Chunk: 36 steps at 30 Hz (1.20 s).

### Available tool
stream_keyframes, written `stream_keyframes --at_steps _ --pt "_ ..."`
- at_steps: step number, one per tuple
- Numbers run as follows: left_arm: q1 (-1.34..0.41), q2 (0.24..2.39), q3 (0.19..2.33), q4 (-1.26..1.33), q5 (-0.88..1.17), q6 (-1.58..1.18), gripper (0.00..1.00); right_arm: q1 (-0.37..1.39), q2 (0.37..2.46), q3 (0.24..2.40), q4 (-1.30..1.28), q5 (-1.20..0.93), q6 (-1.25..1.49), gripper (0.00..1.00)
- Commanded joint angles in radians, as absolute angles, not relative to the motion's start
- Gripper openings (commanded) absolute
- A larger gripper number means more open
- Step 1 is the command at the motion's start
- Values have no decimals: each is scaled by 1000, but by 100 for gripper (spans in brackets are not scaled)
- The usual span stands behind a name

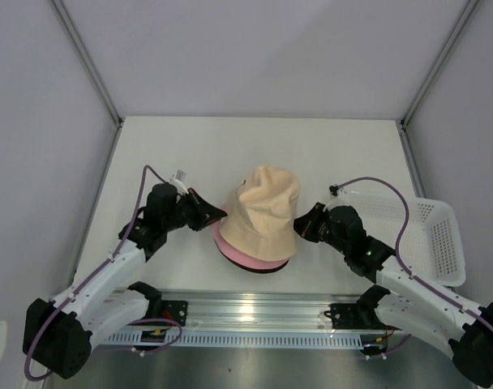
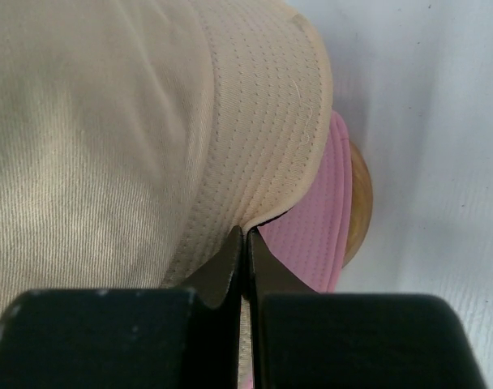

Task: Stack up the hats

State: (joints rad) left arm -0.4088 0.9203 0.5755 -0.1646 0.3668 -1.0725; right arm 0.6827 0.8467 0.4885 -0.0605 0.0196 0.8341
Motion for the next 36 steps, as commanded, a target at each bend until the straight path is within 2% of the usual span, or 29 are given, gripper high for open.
stream_keyframes --at_steps 1,7,19,29,36 --pt "-454 910 696 -193 305 -997 1 727 827 523 -89 115 769 0" --pt "-456 844 765 -293 184 -901 1 736 772 491 -109 182 779 0" --pt "-471 914 870 -293 199 -841 1 736 680 482 -158 253 807 0" --pt "-525 899 839 -394 130 -833 1 770 689 445 -169 279 860 0" --pt "-523 905 750 -491 -26 -847 1 805 768 390 -143 267 922 0"
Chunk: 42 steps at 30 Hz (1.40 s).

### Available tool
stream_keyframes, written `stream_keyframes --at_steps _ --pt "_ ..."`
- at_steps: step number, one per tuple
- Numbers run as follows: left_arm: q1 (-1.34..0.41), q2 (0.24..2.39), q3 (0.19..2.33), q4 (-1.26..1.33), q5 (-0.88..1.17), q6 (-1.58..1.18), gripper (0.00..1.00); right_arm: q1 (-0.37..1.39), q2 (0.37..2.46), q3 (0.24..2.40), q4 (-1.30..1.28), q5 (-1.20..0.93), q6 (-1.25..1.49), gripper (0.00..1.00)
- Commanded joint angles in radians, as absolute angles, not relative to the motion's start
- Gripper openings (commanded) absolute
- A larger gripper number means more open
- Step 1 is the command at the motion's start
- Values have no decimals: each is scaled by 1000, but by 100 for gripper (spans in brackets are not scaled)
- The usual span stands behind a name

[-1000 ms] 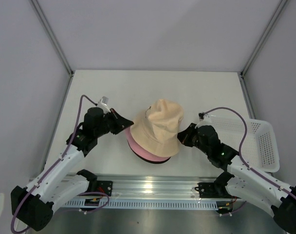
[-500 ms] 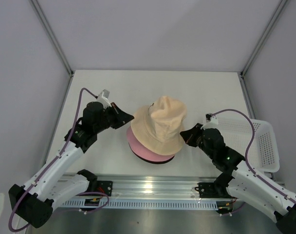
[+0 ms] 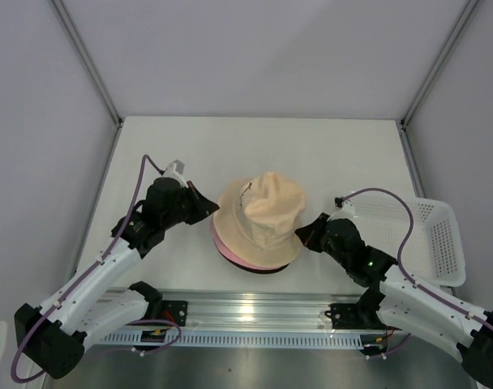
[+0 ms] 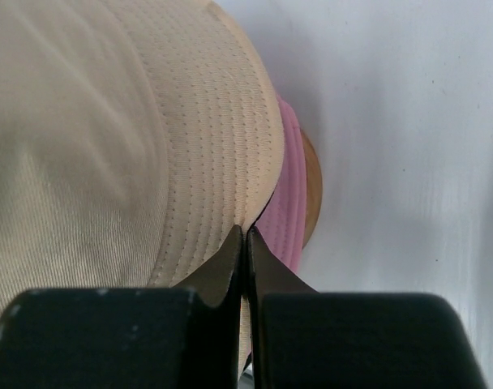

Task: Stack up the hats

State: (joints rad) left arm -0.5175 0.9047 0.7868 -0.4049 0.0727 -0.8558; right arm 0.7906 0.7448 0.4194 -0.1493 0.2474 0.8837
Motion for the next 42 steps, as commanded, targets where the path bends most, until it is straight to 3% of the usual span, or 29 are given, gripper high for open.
stream_keyframes --at_steps 1,13,27,35,42 --pt "-525 917 750 -503 -40 -845 1 808 785 388 -138 261 926 0" --pt "-523 1040 603 -465 -61 -865 1 828 943 390 -140 218 904 0" --pt "-523 873 460 -525 -45 -807 1 821 1197 517 -193 161 844 0" --pt "-538 913 417 -405 35 -831 1 631 1132 517 -169 81 783 0" --pt "-589 992 454 -296 2 -847 1 575 1229 575 4 32 684 0"
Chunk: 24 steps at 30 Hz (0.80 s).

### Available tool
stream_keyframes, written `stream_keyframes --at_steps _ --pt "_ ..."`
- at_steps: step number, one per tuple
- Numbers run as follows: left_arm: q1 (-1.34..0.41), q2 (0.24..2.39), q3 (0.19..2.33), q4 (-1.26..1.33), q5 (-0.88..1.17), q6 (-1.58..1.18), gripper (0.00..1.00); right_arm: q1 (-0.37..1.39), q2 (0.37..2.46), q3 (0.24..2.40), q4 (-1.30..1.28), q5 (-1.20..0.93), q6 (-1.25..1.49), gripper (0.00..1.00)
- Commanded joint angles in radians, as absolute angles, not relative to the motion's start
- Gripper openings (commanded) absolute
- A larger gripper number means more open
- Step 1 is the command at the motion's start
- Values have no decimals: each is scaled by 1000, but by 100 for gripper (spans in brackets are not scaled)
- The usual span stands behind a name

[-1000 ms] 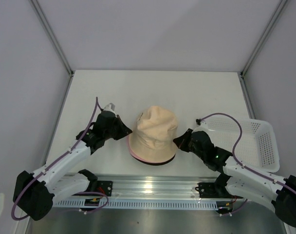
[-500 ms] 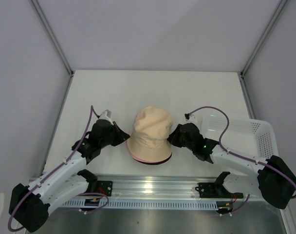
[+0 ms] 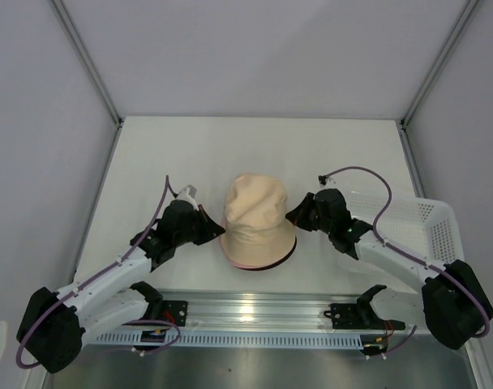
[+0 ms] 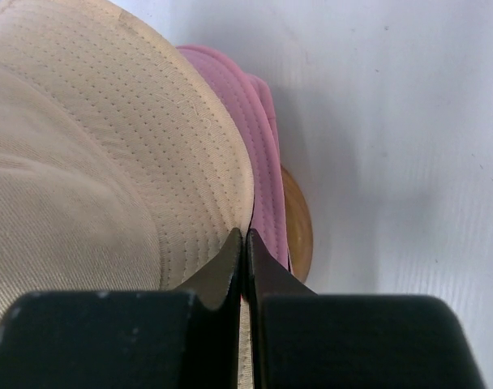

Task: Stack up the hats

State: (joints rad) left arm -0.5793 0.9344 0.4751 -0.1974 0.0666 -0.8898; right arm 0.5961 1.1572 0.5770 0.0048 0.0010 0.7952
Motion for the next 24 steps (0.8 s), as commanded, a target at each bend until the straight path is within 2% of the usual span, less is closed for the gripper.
stream_keyframes --at_steps 1,7,15,18,19,21,22,23,24 --pt "-591 1005 471 -295 -35 -848 2 575 1248 575 43 28 683 0" --pt "-589 1075 517 -298 -152 -879 5 574 1394 609 133 12 675 0" --pt "-589 1127 511 -213 -158 -865 6 572 1465 633 170 20 650 0" --pt "-588 1085 511 -236 -158 -848 10 572 1434 669 111 12 621 9" --pt "-589 1060 514 -245 -161 -845 13 572 1419 679 94 17 611 19" --pt "-588 974 515 -290 -184 -839 18 571 1356 705 26 23 579 29" --pt "-588 944 525 -311 -198 -836 22 568 1335 741 6 23 563 44" --pt "-589 883 538 -365 -228 -835 25 563 1295 761 -68 26 548 51" --pt "-588 855 560 -398 -248 -834 32 558 1275 808 -105 40 519 68"
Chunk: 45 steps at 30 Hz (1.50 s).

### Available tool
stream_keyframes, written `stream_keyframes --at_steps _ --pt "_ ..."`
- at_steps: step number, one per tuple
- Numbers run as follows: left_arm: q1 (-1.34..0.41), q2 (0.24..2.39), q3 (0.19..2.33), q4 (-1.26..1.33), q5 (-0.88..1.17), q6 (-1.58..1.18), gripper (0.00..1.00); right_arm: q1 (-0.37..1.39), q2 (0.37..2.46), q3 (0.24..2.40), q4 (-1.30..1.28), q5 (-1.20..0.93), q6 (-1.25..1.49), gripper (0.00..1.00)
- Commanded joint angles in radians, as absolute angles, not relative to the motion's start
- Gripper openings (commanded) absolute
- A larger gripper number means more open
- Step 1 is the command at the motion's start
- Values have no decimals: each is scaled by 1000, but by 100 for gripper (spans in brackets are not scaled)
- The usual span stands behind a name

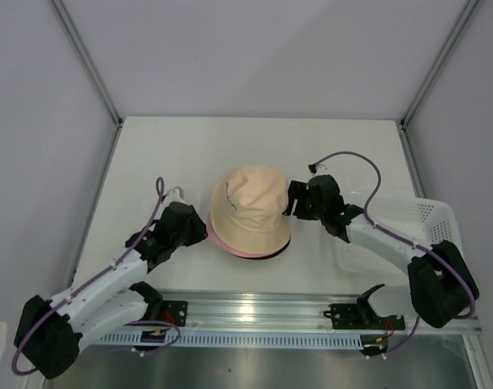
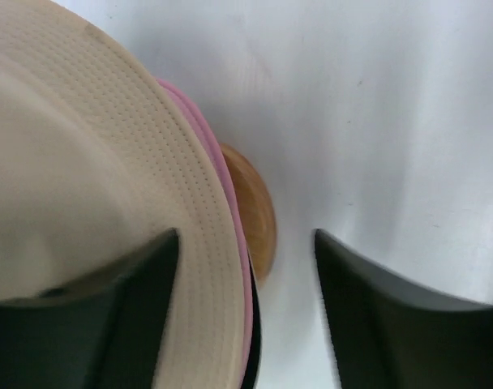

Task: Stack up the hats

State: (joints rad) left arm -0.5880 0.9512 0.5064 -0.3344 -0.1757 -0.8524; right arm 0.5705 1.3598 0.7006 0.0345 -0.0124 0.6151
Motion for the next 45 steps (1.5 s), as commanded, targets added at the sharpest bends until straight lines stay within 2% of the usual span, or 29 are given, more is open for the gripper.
stream_keyframes --at_steps 1,2,3,5,6,9,14,20,25,32,37,45 --pt "-586 801 572 -476 -290 -836 37 543 1252 834 -179 47 508 75" --pt "-586 775 612 -517 -314 -839 50 531 1247 862 -219 66 491 82" --pt "-581 752 629 -558 -336 -839 57 513 1250 927 -315 69 489 93" --pt "-575 691 681 -649 -391 -831 73 445 1264 989 -402 46 486 100" --pt "-562 674 692 -655 -396 -816 78 427 1267 1017 -440 43 480 100" --pt "-531 634 722 -595 -377 -726 83 390 1235 1071 -506 34 468 99" --pt "-442 702 742 -392 -250 -640 82 388 1126 1060 -442 -72 498 100" --pt "-344 932 796 -328 -43 -759 79 413 1091 991 -334 -210 589 100" --pt "-319 1038 813 -230 118 -847 78 512 1043 936 -454 -68 805 100" --pt "-318 1172 874 -176 279 -873 71 609 853 701 -370 61 1135 97" --pt "-318 1213 870 -182 284 -881 68 672 841 683 -342 156 1201 97" --pt "-319 1259 862 -178 219 -848 64 703 934 664 -275 140 1218 98"
